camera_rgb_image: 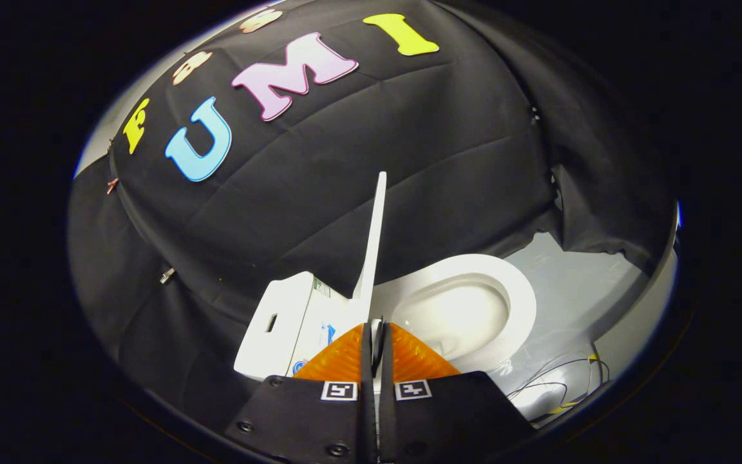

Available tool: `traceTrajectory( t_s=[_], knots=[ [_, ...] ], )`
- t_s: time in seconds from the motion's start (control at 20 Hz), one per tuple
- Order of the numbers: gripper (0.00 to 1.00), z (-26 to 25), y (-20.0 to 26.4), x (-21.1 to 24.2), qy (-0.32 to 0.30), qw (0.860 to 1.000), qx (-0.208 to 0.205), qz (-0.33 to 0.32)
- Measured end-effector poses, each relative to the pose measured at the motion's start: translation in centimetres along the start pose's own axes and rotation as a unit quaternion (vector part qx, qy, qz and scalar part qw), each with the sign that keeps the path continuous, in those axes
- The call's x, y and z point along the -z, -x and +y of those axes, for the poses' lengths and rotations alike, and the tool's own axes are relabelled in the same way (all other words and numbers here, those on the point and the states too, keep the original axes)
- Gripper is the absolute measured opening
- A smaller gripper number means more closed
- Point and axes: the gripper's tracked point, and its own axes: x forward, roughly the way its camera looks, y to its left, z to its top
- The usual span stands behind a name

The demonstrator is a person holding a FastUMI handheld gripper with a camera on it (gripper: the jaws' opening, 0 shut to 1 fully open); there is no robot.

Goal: Open the toilet lid.

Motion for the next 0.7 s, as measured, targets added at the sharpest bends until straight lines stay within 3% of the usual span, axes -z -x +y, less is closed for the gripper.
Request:
traceTrajectory(
  t_s=[0.7],
  knots=[
    [0.07,9.6,0.3,0.7,0.133,0.986,0.096,-0.041]
  ],
)
